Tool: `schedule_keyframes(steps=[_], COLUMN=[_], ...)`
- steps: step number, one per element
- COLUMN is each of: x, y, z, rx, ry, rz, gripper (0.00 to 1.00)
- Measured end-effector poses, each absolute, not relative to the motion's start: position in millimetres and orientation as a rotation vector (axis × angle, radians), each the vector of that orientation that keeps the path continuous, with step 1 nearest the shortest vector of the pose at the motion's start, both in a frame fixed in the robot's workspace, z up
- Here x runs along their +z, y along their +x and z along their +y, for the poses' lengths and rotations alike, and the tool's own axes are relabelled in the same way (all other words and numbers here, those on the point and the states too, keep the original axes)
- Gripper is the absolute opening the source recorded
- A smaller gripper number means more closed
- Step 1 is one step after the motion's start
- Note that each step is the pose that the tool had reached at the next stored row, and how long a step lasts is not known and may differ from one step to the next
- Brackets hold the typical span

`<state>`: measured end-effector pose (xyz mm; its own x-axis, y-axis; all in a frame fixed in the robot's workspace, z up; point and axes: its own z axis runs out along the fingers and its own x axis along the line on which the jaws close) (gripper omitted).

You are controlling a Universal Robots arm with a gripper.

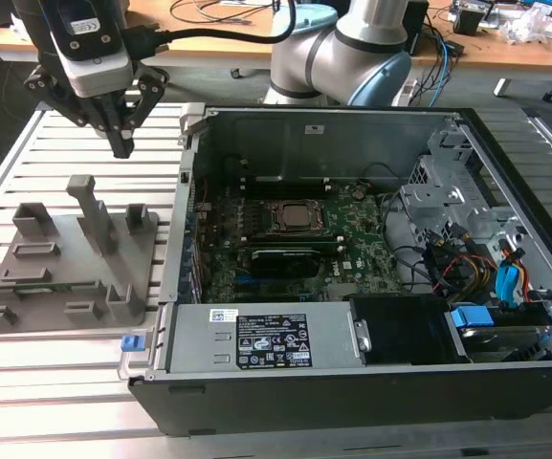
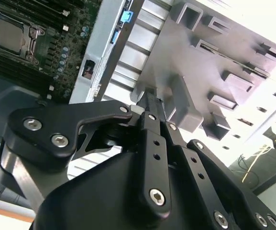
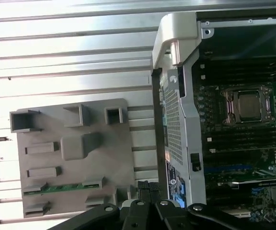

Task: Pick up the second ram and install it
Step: 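Reach for the second ram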

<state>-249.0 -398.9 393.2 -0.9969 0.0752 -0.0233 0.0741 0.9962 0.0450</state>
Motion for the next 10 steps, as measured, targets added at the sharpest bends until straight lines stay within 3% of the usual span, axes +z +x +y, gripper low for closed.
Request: schedule_keyframes(steps=[10], x=[393], y=[-268], z=[-399], rx=[0.069], ry=[0.117], rz=[3.114], gripper=[0.11])
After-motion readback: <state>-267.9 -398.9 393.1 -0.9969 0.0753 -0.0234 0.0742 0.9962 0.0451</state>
